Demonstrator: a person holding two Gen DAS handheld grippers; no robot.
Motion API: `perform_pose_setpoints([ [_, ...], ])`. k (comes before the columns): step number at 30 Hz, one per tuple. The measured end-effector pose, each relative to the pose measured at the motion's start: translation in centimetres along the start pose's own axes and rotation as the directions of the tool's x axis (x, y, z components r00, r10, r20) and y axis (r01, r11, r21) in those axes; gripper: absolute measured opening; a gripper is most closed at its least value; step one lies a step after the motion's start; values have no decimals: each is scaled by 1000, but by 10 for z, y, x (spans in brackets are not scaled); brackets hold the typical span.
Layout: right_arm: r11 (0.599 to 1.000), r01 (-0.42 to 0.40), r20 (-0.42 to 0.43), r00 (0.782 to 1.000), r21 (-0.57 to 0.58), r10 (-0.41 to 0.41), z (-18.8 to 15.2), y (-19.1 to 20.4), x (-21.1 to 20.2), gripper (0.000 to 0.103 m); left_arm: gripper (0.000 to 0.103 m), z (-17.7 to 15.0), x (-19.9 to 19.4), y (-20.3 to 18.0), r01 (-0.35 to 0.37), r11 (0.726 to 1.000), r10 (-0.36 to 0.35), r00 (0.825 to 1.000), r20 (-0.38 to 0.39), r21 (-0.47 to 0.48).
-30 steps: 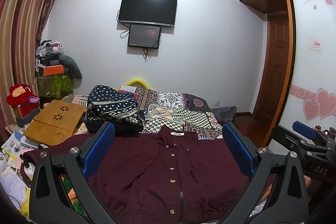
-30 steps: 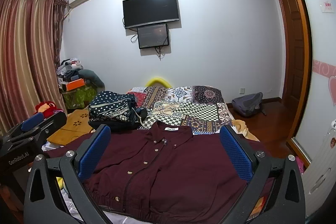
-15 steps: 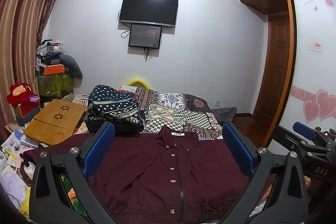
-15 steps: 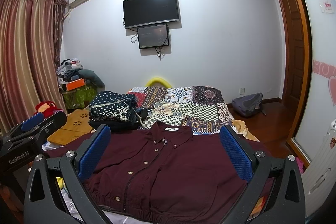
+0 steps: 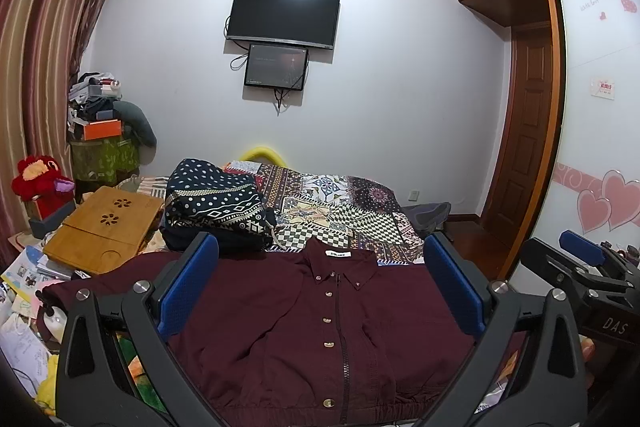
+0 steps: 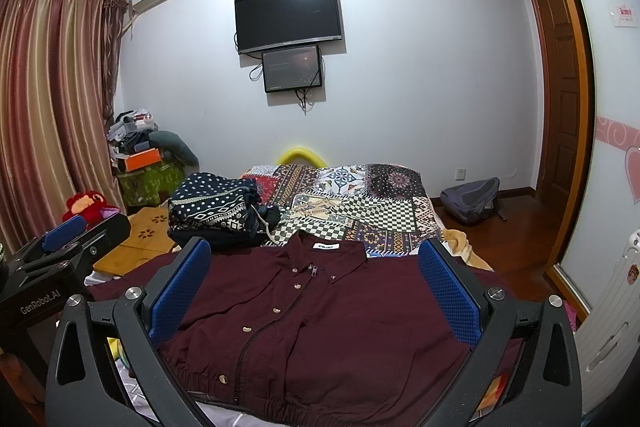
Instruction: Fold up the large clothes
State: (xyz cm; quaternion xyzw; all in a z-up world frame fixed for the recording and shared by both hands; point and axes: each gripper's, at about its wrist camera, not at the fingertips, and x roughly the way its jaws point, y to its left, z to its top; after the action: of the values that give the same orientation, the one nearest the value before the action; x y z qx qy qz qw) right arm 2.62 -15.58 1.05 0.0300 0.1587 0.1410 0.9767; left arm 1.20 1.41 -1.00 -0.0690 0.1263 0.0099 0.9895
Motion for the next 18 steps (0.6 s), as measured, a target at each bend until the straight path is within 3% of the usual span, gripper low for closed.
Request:
perform_pose_setpoints([
  [18, 1000, 2, -4, 1000, -2, -2, 1, 2, 1, 103, 103, 1, 3, 2, -4, 1000, 4, 1000, -2, 0],
])
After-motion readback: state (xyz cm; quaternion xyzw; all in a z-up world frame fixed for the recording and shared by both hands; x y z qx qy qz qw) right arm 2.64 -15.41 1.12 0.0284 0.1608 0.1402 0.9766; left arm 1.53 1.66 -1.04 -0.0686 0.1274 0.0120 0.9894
